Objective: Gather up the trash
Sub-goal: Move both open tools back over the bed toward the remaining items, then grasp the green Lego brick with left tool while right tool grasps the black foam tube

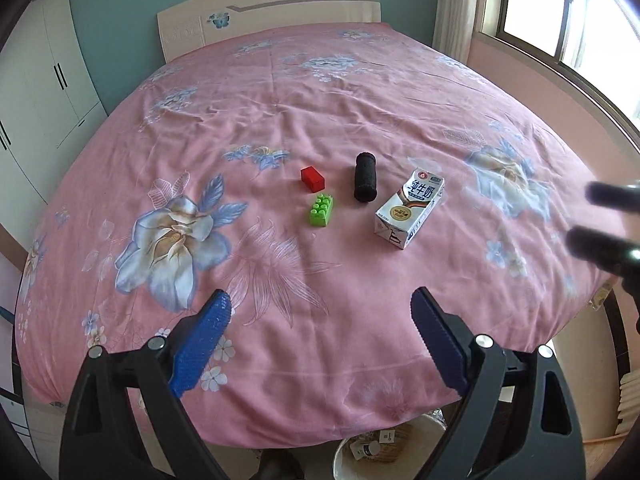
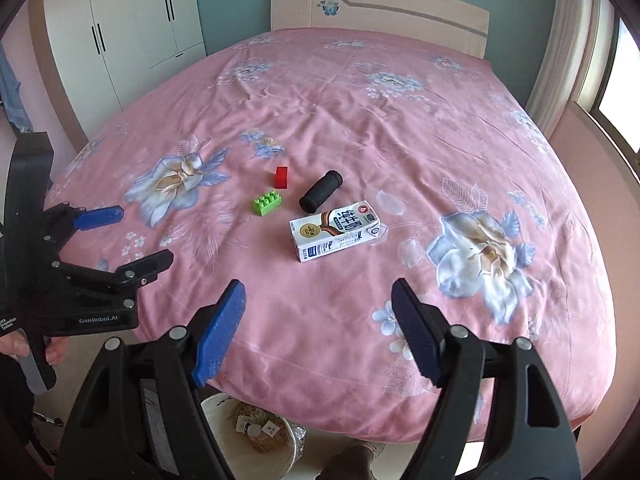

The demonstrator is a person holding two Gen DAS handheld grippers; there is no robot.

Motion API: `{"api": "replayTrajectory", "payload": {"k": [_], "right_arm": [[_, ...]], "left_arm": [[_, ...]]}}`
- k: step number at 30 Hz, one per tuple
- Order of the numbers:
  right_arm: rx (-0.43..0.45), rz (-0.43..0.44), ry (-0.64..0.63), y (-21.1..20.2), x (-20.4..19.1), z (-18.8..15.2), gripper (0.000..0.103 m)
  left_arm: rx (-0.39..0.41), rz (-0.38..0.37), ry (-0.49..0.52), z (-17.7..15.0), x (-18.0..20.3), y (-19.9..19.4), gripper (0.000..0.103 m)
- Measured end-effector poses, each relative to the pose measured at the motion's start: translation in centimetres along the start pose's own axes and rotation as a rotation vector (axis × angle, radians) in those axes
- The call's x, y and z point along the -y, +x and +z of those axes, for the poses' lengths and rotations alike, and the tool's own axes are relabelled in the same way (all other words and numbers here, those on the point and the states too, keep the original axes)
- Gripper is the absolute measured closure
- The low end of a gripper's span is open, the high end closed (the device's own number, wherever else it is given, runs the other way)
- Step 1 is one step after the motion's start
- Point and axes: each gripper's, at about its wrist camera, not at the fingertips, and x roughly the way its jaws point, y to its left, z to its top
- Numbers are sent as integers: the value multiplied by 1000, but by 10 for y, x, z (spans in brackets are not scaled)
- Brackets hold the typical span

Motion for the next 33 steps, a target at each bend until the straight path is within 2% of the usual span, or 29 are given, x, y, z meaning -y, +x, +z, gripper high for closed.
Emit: {"api": "replayTrajectory", "payload": {"k": [5, 14, 27, 29, 31, 33], "right_arm": [[1, 7, 36, 29, 10, 36, 28], [-75, 19, 90, 116, 18, 85, 28], [-219, -1, 172, 257, 22, 121, 28], [-244, -4, 187, 277, 24, 124, 28], [-267, -16, 199, 294, 25, 126, 28], [-289, -21, 211, 308, 25, 126, 28]], "left_arm": [[-4, -15, 9, 21, 0, 27, 10], [-58, -13, 48, 43, -1, 97, 10], [-107, -40, 58, 61, -15, 184, 10], [-109, -49, 55, 63, -15, 193, 13], [-119, -67, 54, 65, -16, 201, 22], [-131, -81, 50, 66, -15, 209, 25]]}}
